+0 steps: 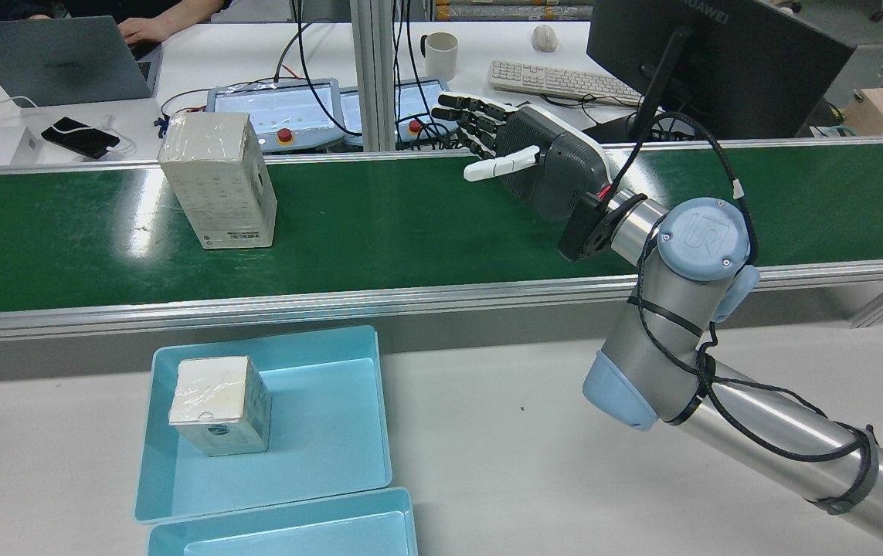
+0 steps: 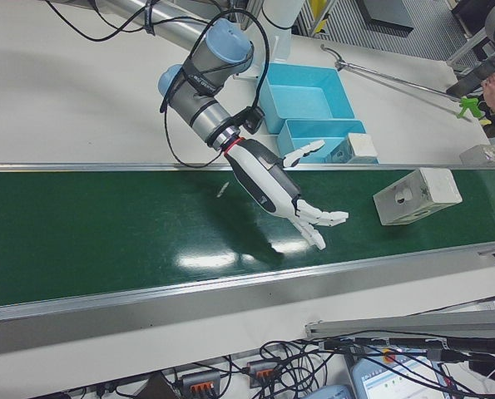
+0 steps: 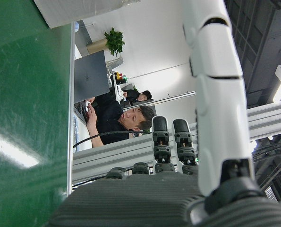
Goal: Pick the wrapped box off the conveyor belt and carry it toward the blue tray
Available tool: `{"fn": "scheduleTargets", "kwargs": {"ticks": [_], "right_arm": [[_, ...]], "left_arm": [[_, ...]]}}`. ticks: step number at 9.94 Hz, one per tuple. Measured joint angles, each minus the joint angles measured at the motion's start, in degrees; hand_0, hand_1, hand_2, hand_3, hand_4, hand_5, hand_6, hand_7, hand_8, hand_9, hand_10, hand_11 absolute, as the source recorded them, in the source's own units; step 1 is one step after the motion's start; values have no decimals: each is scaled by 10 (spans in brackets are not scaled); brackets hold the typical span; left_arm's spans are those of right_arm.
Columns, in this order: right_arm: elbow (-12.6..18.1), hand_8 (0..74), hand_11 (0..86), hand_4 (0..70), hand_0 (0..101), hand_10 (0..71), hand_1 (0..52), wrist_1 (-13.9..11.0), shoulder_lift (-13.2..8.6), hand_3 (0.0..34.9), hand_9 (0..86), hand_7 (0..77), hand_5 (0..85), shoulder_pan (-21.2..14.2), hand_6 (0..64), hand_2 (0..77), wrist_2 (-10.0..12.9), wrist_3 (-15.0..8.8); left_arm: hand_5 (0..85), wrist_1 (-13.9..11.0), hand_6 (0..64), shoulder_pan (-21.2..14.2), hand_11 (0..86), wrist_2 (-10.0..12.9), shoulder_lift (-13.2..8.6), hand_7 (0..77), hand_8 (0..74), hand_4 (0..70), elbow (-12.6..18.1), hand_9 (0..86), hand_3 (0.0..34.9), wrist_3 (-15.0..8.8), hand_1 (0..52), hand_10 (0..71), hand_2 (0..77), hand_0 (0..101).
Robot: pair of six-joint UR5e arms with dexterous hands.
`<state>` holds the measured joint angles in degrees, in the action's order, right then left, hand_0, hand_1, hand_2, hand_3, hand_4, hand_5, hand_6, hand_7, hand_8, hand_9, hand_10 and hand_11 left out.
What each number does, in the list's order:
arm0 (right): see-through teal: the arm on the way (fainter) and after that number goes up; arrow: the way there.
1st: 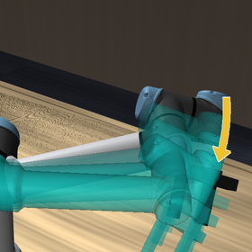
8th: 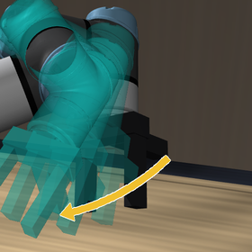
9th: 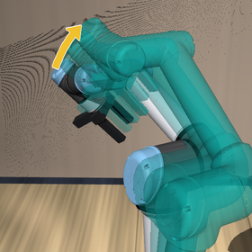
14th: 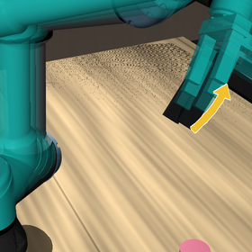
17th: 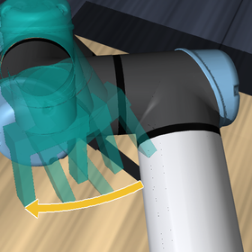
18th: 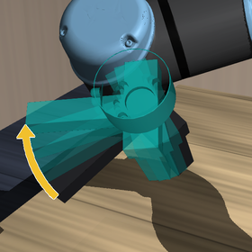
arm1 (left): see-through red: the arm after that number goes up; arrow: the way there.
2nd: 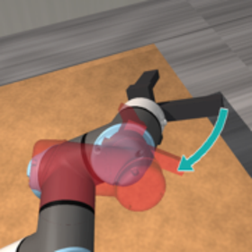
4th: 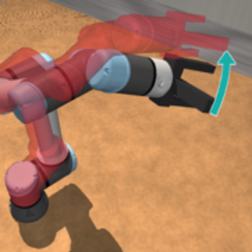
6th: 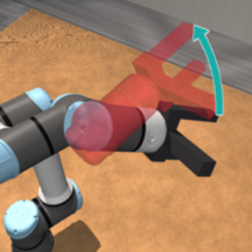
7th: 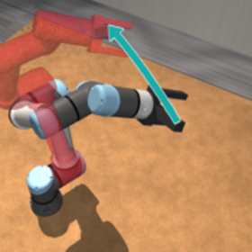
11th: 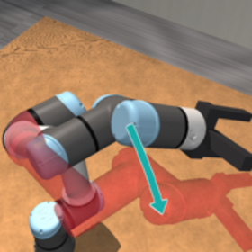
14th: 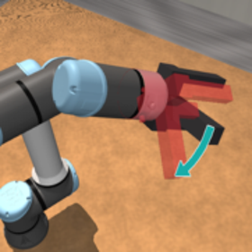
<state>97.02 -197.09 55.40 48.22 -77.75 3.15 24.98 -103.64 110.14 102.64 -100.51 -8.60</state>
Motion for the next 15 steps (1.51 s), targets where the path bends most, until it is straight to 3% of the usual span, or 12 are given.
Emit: {"fn": "scheduleTargets", "kwargs": {"ticks": [2, 5, 8, 12, 15], "right_arm": [[-6, 0, 16, 147, 515, 0, 180, 0, -1, 4, 22, 207, 180, -5, 65, 98, 1, 0], [-9, 5, 16, 147, 516, 0, 180, 0, -2, 39, 22, 202, 180, -7, 65, 98, 3, 1], [-10, 5, 16, 136, 516, 0, 180, 0, -1, 28, 22, 207, 169, -8, 65, 98, 3, 0], [-14, 0, 16, 147, 515, 0, 180, 0, -1, 42, 22, 207, 169, -10, 65, 109, 3, -6], [-14, 5, 16, 147, 516, 0, 180, 0, 0, 27, 22, 207, 175, -10, 65, 109, 3, -7]], "left_arm": [[11, 0, 0, 0, 0, 0, 0, 5, 5, 0, 0, 5, 0, 0, 0, 5, 11, 0], [11, 0, 0, 0, 5, 0, 0, 5, 5, 0, 0, 5, 0, 0, 0, 5, 11, 0], [11, 0, 0, 0, 0, 0, 0, 5, 5, 0, 0, 5, 0, 0, 0, 5, 11, 0], [11, 0, 0, 0, 5, 0, 0, 5, 5, 0, 0, 5, 0, 0, 0, 5, 11, 0], [11, 0, 0, 0, 5, 0, 0, 5, 5, 0, 0, 5, 0, 0, 0, 0, 11, 0]]}}
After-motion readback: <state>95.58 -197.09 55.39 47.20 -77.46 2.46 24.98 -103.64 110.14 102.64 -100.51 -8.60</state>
